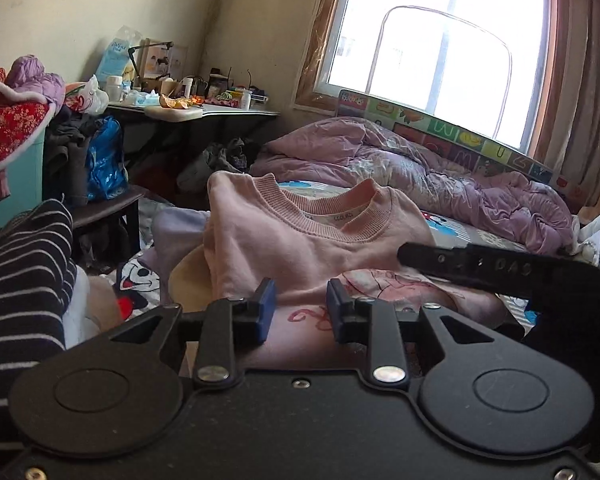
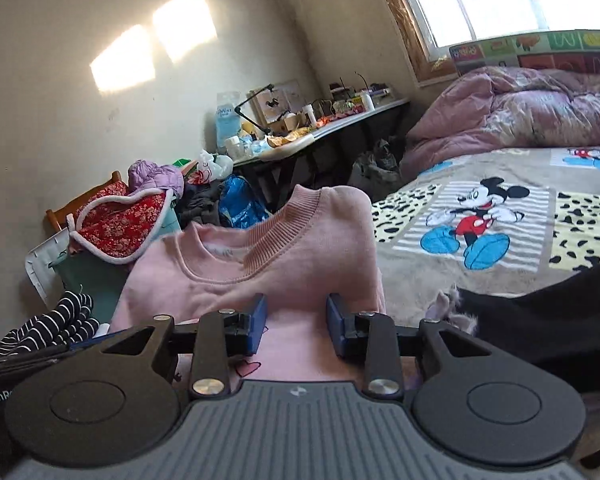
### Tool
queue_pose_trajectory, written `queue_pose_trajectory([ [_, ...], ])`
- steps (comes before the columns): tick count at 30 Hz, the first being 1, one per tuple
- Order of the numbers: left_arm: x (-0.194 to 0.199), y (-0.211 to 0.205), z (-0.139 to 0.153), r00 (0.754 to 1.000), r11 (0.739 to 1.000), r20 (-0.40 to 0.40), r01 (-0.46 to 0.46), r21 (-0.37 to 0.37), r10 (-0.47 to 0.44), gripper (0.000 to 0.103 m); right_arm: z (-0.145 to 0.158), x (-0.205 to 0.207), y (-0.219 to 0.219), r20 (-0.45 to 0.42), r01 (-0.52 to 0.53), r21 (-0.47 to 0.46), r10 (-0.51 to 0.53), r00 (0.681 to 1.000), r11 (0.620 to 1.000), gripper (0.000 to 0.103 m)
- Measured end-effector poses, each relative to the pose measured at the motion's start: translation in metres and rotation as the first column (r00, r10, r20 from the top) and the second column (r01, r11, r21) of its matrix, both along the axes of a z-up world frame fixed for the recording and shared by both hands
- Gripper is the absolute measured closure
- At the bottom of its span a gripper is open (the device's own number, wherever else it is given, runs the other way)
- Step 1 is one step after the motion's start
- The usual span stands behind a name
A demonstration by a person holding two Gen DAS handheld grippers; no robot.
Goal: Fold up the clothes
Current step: 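Carry the sweatshirt with both tools off the bed toward the clothes stack, then lower the sweatshirt onto the folded clothes stack and open both tools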
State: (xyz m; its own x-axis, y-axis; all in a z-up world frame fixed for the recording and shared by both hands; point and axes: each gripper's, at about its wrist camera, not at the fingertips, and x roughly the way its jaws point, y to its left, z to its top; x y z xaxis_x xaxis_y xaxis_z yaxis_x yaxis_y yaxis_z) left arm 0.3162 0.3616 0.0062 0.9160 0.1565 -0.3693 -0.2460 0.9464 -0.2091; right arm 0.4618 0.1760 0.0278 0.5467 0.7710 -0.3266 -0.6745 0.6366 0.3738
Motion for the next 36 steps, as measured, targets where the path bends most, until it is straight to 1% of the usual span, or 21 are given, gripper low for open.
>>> queue_pose_trajectory([
  [1, -0.004, -0.001, 0.003, 1.000, 1.000, 0.012, 0.003, -0.001, -0.003, 0.073, 0.005, -0.004, -0.004, 0.001, -0.002, 0.039, 0.002, 1.000, 0.999, 0.065],
  [2, -0.008, -0.003, 0.006, 1.000, 1.000, 0.023, 0.004, -0.006, -0.004, 0.063, 0.010, -0.008, -0.008, 0.000, -0.005, 0.080, 0.005, 1.000, 0.997, 0.063],
  [4, -0.016, -0.002, 0.011, 0.999, 1.000, 0.033, 0.012, -0.026, -0.011, 0.047, 0.018, -0.017, -0.018, 0.009, 0.017, 0.113, -0.019, 1.000, 0.993, 0.051],
  [6, -0.026, -0.007, 0.018, 0.999, 1.000, 0.040, 0.010, -0.021, -0.009, 0.046, 0.024, -0.024, -0.024, 0.007, 0.019, 0.106, -0.019, 1.000, 0.994, 0.050],
  [8, -0.034, -0.010, 0.024, 0.999, 1.000, 0.044, 0.007, -0.019, -0.006, 0.036, 0.028, -0.033, -0.029, 0.012, 0.026, 0.074, -0.027, 1.000, 0.997, 0.047],
  [10, -0.044, -0.012, 0.028, 0.999, 0.999, 0.044, 0.009, -0.038, -0.008, 0.032, 0.031, -0.045, -0.037, -0.001, 0.037, 0.055, -0.037, 0.999, 0.998, 0.035],
  [12, -0.051, -0.015, 0.032, 0.999, 0.998, 0.035, 0.006, -0.055, -0.005, 0.025, 0.034, -0.056, -0.042, -0.011, 0.049, 0.032, -0.048, 0.999, 0.998, 0.030],
  [14, -0.060, -0.019, 0.035, 1.000, 0.998, 0.028, -0.001, -0.059, 0.003, 0.016, 0.036, -0.068, -0.046, -0.017, 0.060, 0.005, -0.059, 0.998, 0.998, 0.027],
  [15, -0.064, -0.022, 0.037, 1.000, 0.999, 0.022, -0.007, -0.052, 0.008, 0.013, 0.038, -0.074, -0.048, -0.020, 0.065, -0.008, -0.065, 0.998, 0.998, 0.020],
  [16, -0.067, -0.025, 0.039, 1.000, 0.999, 0.016, -0.014, -0.044, 0.014, 0.007, 0.039, -0.080, -0.050, -0.022, 0.070, -0.021, -0.071, 0.997, 0.997, 0.015],
  [17, -0.071, -0.028, 0.040, 1.000, 0.999, 0.010, -0.020, -0.037, 0.020, 0.001, 0.041, -0.086, -0.052, -0.025, 0.075, -0.035, -0.076, 0.997, 0.997, 0.013],
  [19, -0.078, -0.033, 0.044, 0.999, 0.999, -0.008, -0.042, -0.011, 0.042, 0.000, 0.044, -0.097, -0.056, -0.030, 0.086, -0.062, -0.088, 0.996, 0.994, 0.005],
  [22, -0.087, -0.044, 0.050, 0.992, 0.991, -0.055, -0.113, 0.071, 0.117, 0.000, 0.048, -0.115, -0.063, -0.037, 0.101, -0.102, -0.105, 0.994, 0.990, 0.000],
  [24, -0.093, -0.053, 0.053, 0.983, 0.979, -0.073, -0.160, 0.126, 0.170, 0.000, 0.050, -0.124, -0.066, -0.040, 0.115, -0.131, -0.121, 0.992, 0.985, 0.000],
  [28, -0.112, -0.061, 0.057, 0.984, 0.979, -0.078, -0.151, 0.138, 0.162, 0.000, 0.051, -0.142, -0.070, -0.039, 0.144, -0.199, -0.155, 0.987, 0.969, 0.000],
  [31, -0.119, -0.066, 0.059, 0.978, 0.977, -0.109, -0.164, 0.137, 0.179, 0.000, 0.053, -0.156, -0.075, -0.038, 0.152, -0.230, -0.165, 0.985, 0.961, 0.000],
  [32, -0.123, -0.068, 0.060, 0.977, 0.975, -0.104, -0.170, 0.143, 0.186, 0.000, 0.054, -0.161, -0.076, -0.034, 0.155, -0.237, -0.168, 0.985, 0.959, 0.000],
  [36, -0.137, -0.073, 0.061, 0.978, 0.978, -0.098, -0.173, 0.118, 0.184, 0.000, 0.061, -0.182, -0.083, -0.001, 0.178, -0.278, -0.185, 0.983, 0.944, 0.000],
])
